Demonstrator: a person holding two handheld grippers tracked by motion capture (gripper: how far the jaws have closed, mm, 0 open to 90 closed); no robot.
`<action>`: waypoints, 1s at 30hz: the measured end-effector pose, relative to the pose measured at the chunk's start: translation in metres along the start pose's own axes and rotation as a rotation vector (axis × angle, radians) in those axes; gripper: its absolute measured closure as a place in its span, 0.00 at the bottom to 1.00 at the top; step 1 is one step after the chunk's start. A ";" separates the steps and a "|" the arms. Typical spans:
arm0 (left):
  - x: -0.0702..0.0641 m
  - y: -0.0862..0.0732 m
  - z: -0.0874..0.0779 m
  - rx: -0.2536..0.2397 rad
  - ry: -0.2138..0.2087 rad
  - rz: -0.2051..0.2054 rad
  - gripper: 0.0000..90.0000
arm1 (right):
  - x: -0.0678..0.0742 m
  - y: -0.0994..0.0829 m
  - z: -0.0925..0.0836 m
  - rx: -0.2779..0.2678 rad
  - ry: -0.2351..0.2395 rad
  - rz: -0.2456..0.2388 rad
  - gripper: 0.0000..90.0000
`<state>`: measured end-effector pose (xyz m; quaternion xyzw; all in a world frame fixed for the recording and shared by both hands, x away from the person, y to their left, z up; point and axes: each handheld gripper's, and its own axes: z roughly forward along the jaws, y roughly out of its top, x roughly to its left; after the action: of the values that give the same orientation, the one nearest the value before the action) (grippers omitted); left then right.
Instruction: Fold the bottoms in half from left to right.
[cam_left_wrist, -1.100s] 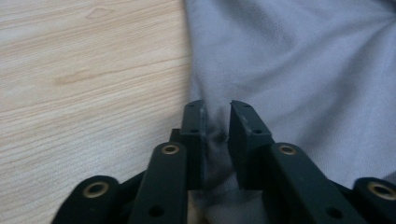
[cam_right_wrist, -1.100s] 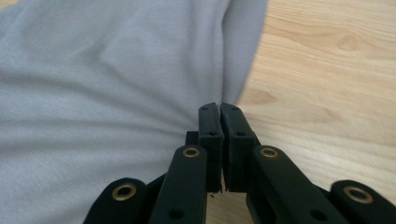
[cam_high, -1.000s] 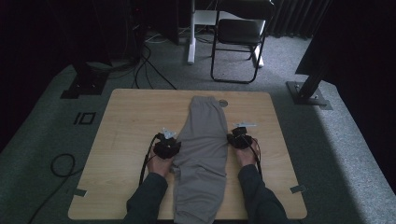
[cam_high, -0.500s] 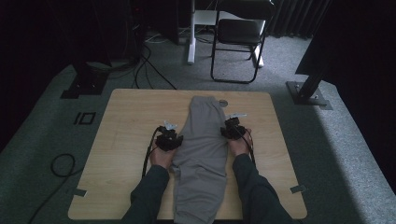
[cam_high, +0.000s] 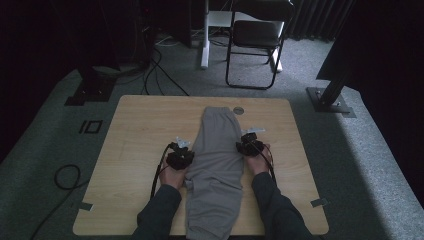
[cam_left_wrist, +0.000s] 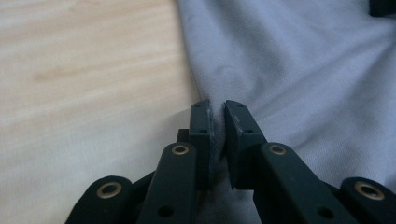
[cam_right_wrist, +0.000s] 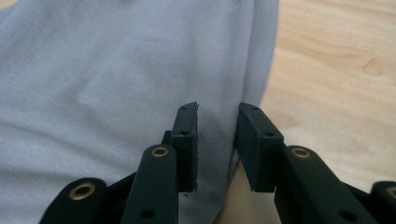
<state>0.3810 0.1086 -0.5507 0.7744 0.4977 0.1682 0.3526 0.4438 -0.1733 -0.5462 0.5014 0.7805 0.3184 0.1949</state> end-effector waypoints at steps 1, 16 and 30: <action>0.000 0.000 0.000 0.000 0.000 0.000 0.92 | 0.000 0.000 0.000 0.000 0.000 0.000 0.76; 0.006 0.037 0.017 0.012 -0.002 0.011 0.76 | 0.010 0.010 -0.001 -0.030 0.008 -0.024 0.65; -0.007 0.007 0.000 0.064 -0.032 0.071 0.97 | 0.018 -0.011 -0.010 0.003 0.036 -0.028 0.73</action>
<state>0.3829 0.1008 -0.5448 0.8052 0.4691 0.1520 0.3293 0.4231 -0.1633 -0.5463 0.4849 0.7913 0.3234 0.1847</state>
